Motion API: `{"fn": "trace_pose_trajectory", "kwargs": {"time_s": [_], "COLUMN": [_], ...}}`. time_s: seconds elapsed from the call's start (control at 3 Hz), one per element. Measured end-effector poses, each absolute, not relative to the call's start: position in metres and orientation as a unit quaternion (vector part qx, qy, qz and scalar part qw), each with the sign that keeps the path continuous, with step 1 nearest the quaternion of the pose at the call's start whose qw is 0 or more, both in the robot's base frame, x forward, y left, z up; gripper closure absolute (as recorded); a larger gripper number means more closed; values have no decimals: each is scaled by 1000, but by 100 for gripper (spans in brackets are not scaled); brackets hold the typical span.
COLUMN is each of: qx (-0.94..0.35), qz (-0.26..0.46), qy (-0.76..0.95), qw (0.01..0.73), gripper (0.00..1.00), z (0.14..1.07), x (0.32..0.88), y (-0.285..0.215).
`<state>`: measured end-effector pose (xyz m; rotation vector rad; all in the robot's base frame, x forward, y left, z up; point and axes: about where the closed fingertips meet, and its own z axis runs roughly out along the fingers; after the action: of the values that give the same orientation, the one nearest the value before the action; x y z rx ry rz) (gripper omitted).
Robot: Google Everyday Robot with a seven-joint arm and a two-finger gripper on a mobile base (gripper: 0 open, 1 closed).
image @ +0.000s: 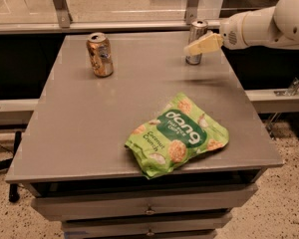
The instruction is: Knock redbull can over
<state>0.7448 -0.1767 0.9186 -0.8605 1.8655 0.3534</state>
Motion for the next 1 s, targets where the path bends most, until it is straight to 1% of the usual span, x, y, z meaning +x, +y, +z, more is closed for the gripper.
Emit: {"fn": "trace_pose_trajectory", "kwargs": {"time_s": [0.33, 0.67, 1.0], "qx": [-335, -331, -333], "qz": [193, 230, 251], "qy": [759, 739, 725], "qw": [524, 540, 549], "gripper": [0, 18, 42], "z": [908, 903, 898], "x": [754, 761, 761], "y": [-165, -147, -139]}}
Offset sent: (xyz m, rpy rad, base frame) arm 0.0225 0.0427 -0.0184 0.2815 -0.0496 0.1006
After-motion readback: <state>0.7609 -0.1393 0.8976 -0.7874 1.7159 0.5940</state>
